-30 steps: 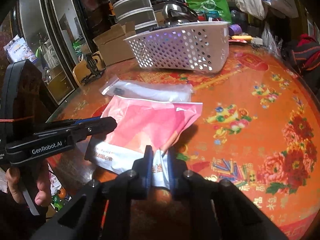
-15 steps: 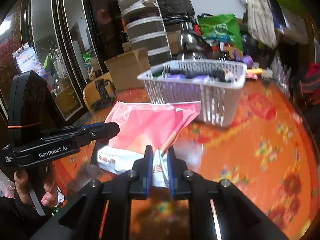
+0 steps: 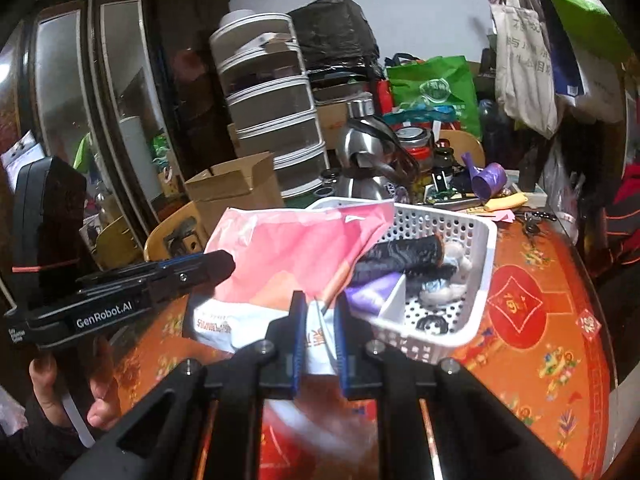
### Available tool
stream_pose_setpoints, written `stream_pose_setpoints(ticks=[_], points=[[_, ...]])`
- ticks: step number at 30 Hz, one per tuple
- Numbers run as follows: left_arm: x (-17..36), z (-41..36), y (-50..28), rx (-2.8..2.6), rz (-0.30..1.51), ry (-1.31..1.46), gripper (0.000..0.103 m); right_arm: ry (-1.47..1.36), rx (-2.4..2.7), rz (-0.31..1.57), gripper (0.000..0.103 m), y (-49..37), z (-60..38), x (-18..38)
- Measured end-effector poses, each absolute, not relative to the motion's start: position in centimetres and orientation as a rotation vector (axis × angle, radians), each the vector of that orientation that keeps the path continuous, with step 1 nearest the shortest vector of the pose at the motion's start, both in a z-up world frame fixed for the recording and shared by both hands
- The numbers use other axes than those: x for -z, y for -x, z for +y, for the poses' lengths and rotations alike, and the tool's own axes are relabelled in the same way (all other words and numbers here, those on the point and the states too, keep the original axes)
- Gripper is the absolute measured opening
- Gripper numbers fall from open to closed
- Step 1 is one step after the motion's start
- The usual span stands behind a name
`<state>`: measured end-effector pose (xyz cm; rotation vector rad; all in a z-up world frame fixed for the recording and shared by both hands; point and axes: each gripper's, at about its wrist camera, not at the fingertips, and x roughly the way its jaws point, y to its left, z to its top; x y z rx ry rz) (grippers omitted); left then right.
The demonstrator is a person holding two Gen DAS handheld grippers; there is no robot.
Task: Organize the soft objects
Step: 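Lift the pink bag into the white basket and open both grippers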
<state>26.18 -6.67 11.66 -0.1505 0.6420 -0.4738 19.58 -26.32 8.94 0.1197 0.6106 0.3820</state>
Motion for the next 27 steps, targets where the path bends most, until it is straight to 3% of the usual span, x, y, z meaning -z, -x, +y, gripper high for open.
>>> stream_pose_setpoints(ticks=[14, 24, 27], points=[[-10.7, -10.5, -40.1, 0.429, 0.735, 0.105, 0.011, -0.124, -0.305, 0.679, 0.011, -30.0, -27.8, -8.1], [-6.3, -12.3, -47.8, 0.344, 0.859, 0.084, 0.011, -0.058, -0.257, 0.778, 0.012, -35.9, -27.2, -4.7], [-4.7, -11.9, -48.7, 0.313, 0.888, 0.086, 0.021, -0.060, -0.226, 0.792, 0.017, -36.4, -27.6, -3.8]])
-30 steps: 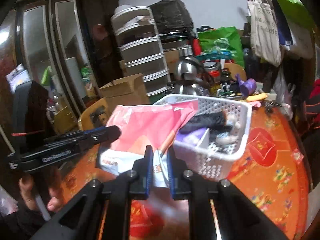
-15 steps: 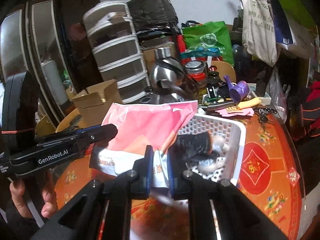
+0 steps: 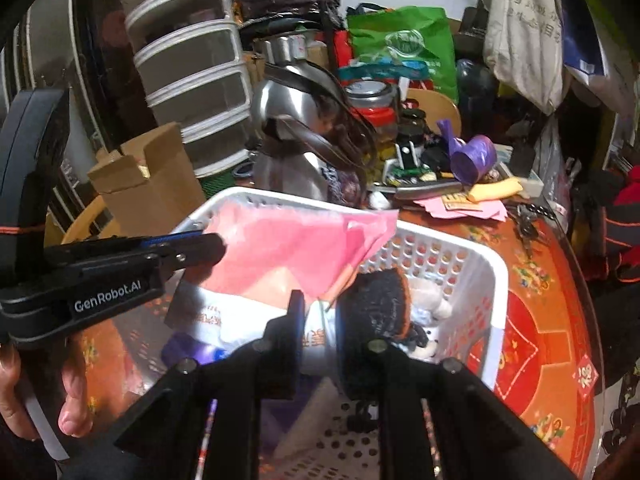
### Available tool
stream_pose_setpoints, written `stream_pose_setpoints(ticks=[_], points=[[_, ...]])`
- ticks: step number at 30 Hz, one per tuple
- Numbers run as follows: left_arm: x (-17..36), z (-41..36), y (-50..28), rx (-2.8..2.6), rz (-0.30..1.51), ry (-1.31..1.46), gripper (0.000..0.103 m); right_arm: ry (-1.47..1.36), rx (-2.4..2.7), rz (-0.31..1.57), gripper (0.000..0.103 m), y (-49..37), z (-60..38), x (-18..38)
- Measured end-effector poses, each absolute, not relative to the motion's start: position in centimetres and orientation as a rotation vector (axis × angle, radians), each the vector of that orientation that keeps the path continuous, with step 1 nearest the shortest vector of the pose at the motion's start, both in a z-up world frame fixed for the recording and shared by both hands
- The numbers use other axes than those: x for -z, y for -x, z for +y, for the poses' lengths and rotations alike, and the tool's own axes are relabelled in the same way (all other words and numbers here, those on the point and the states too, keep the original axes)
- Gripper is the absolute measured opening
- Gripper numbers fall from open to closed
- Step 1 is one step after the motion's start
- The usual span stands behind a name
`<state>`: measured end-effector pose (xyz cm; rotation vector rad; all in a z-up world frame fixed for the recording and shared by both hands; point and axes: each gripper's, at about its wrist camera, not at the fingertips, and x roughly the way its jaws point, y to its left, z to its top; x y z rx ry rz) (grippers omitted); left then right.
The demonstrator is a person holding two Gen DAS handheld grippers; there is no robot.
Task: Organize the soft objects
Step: 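Lift the pink bag into the white basket and open both grippers, then move both grippers back to the clear plastic bag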
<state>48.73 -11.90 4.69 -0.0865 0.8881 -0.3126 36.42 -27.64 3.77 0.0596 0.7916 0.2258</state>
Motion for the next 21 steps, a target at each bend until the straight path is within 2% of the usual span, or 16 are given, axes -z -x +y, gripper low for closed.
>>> stream_pose_setpoints(ticks=[1, 2, 3, 4, 6, 7, 21], points=[[-4.4, -11.7, -48.8, 0.307, 0.891, 0.082, 0.038, -0.064, -0.205, 0.797, 0.020, -36.6, -28.0, -3.6], [-4.0, -11.5, -48.8, 0.297, 0.891, 0.079, 0.064, -0.070, -0.191, 0.795, 0.022, -36.6, -28.4, -3.5], [-3.8, -11.3, -48.7, 0.277, 0.886, 0.068, 0.074, -0.083, -0.168, 0.787, 0.030, -36.5, -29.0, -3.5], [-3.7, -11.1, -48.6, 0.249, 0.873, 0.051, 0.083, -0.085, -0.145, 0.784, 0.048, -36.5, -29.5, -3.5], [-3.9, -10.8, -48.3, 0.216, 0.827, 0.022, 0.084, -0.083, -0.102, 0.780, 0.072, -36.7, -30.2, -3.4], [-3.9, -10.6, -48.2, 0.217, 0.822, 0.024, 0.085, -0.081, -0.091, 0.784, 0.075, -36.7, -30.5, -3.3], [-6.0, -9.5, -42.7, 0.210, 0.768, -0.012, 0.085, -0.077, -0.101, 0.759, 0.078, -33.7, -30.2, -4.8]])
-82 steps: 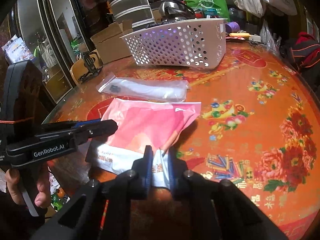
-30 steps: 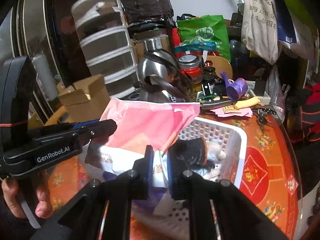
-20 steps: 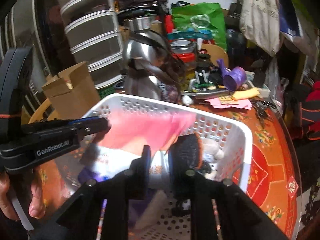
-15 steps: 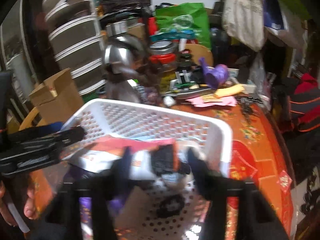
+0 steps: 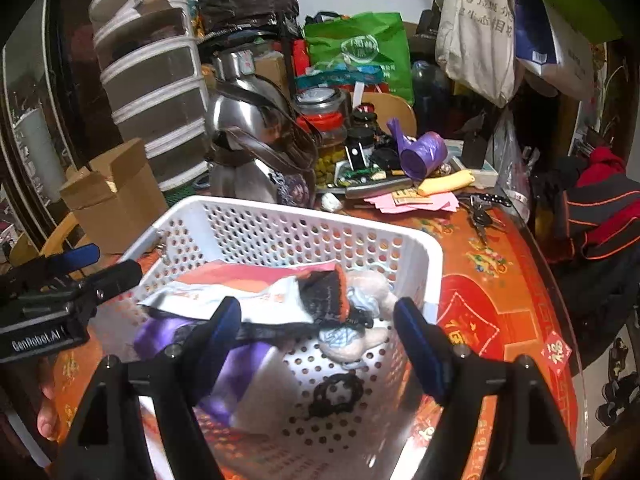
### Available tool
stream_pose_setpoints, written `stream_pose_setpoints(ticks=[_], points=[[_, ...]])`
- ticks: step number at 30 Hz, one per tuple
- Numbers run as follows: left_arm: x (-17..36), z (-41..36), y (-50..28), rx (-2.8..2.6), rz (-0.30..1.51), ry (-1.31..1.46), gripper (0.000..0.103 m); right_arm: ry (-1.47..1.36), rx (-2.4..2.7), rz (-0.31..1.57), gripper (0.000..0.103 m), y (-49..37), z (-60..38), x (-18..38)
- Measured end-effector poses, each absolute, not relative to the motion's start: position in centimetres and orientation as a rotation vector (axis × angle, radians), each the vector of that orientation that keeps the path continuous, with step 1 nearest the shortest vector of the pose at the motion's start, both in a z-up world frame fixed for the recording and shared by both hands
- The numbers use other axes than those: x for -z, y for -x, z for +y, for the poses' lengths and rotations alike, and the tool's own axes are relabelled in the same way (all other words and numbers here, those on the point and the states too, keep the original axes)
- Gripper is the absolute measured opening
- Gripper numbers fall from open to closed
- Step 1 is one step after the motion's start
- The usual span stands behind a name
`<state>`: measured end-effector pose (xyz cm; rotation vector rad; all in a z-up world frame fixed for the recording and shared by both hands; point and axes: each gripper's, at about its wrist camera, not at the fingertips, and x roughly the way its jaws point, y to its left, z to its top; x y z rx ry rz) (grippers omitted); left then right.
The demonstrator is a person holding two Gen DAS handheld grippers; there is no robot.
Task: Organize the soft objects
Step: 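Move both grippers back to the clear plastic bag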
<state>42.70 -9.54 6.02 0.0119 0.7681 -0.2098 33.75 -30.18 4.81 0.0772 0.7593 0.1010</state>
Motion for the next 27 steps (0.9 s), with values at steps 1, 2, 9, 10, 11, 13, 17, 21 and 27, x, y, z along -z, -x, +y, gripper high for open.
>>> stream_pose_setpoints(ticks=[1, 2, 9, 10, 11, 13, 17, 21, 27], points=[[-6.4, -9.4, -41.9, 0.206, 0.753, -0.018, 0.085, -0.076, -0.103, 0.749, 0.078, -33.2, -30.1, -5.1], [-6.7, -9.2, -41.1, 0.199, 0.740, -0.027, 0.085, -0.074, -0.104, 0.738, 0.078, -32.4, -30.0, -5.5], [-8.4, -7.7, -33.2, 0.168, 0.655, -0.080, 0.089, -0.057, -0.139, 0.686, 0.079, -25.5, -29.3, -6.2], [-8.5, -7.4, -32.1, 0.159, 0.650, -0.091, 0.089, -0.050, -0.142, 0.684, 0.079, -24.6, -29.2, -6.1], [-8.4, -7.1, -31.2, 0.141, 0.654, -0.098, 0.090, -0.044, -0.154, 0.684, 0.080, -23.2, -29.1, -5.8], [-8.2, -6.1, -28.9, 0.139, 0.661, -0.087, 0.091, -0.048, -0.169, 0.676, 0.081, -20.4, -29.0, -5.2], [-5.8, -3.8, -24.5, 0.153, 0.710, -0.064, 0.094, -0.065, -0.199, 0.669, 0.092, -15.7, -28.8, -3.1], [-1.5, -0.9, -21.4, 0.145, 0.792, -0.023, 0.094, -0.097, -0.228, 0.761, 0.094, -13.3, -28.4, 1.2], [3.5, 1.9, -20.9, 0.119, 0.878, 0.048, 0.094, -0.096, -0.244, 0.861, 0.094, -13.4, -27.8, 5.0]])
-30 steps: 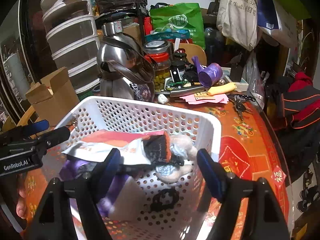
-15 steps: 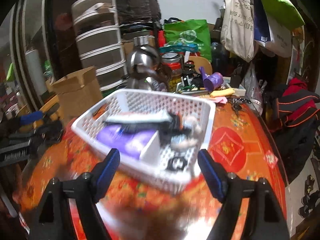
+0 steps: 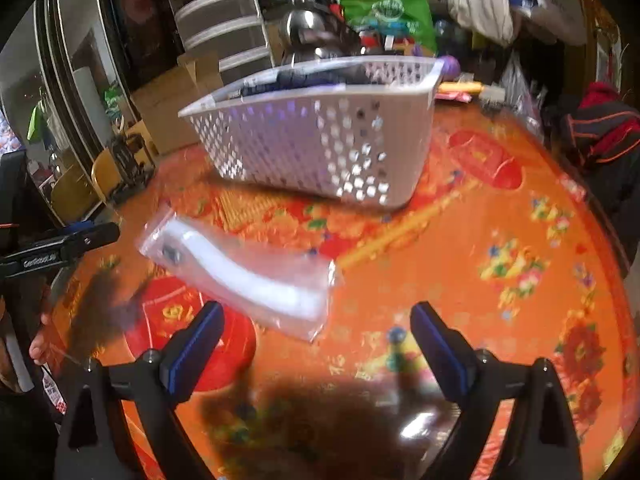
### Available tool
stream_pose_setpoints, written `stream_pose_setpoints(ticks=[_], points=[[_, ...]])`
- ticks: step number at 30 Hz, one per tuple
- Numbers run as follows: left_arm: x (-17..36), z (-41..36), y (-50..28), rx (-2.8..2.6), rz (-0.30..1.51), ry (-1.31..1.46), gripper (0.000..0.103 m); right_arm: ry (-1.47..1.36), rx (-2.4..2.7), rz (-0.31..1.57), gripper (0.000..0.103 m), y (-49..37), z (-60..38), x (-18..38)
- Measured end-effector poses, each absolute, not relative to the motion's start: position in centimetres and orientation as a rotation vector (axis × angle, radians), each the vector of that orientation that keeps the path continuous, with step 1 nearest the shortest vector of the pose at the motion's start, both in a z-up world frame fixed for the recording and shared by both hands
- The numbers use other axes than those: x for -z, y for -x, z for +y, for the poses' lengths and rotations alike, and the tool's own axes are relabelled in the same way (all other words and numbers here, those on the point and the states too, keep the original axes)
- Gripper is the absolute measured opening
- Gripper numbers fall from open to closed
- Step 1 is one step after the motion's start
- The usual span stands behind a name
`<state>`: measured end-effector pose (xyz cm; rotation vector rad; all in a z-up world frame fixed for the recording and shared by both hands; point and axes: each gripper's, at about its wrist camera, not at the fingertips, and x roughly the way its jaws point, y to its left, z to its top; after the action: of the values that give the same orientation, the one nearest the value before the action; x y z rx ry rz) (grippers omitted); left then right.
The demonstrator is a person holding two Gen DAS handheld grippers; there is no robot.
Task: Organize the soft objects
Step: 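Move both grippers back to the clear plastic bag, then grasp the clear plastic bag with both grippers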
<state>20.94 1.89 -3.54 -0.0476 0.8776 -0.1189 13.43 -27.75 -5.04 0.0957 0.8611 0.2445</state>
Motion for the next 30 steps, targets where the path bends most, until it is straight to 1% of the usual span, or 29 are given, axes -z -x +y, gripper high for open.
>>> stream_pose_setpoints(ticks=[3, 5, 7, 11, 13, 19, 21, 22, 26, 27, 29, 30], points=[[5.1, 1.8, -22.1, 0.124, 0.925, 0.040, 0.094, -0.075, -0.249, 0.870, 0.094, -13.7, -26.9, 6.1], [5.6, 1.3, -23.3, 0.133, 0.940, 0.033, 0.094, -0.045, -0.239, 0.873, 0.090, -14.0, -26.3, 6.5], [6.1, 1.0, -23.7, 0.146, 0.948, 0.026, 0.094, -0.034, -0.257, 0.888, 0.084, -14.5, -25.6, 6.7], [7.1, 0.7, -24.8, 0.163, 0.967, 0.019, 0.094, -0.010, -0.268, 0.907, 0.081, -15.4, -24.9, 7.3], [7.7, 0.5, -25.1, 0.172, 0.976, 0.013, 0.094, -0.005, -0.276, 0.925, 0.073, -15.9, -24.6, 7.6], [8.3, 0.0, -25.4, 0.196, 0.978, 0.005, 0.093, 0.041, -0.286, 0.932, 0.069, -16.6, -23.8, 8.1], [8.7, -0.1, -25.6, 0.205, 0.985, 0.005, 0.091, 0.062, -0.292, 0.930, 0.066, -16.8, -23.4, 8.2], [8.9, -0.2, -25.5, 0.205, 0.983, 0.006, 0.088, 0.083, -0.291, 0.928, 0.064, -16.8, -23.1, 8.2], [9.3, -0.7, -25.4, 0.216, 0.986, -0.004, 0.081, 0.102, -0.303, 0.929, 0.060, -16.8, -23.0, 8.2], [9.3, -0.8, -25.4, 0.216, 0.983, -0.008, 0.079, 0.105, -0.305, 0.929, 0.058, -16.8, -23.1, 8.2], [9.3, -1.0, -25.2, 0.220, 0.977, -0.014, 0.069, 0.108, -0.310, 0.932, 0.055, -16.9, -23.1, 8.2], [9.3, -1.1, -25.1, 0.221, 0.973, -0.022, 0.066, 0.107, -0.314, 0.932, 0.053, -17.0, -23.1, 8.2]])
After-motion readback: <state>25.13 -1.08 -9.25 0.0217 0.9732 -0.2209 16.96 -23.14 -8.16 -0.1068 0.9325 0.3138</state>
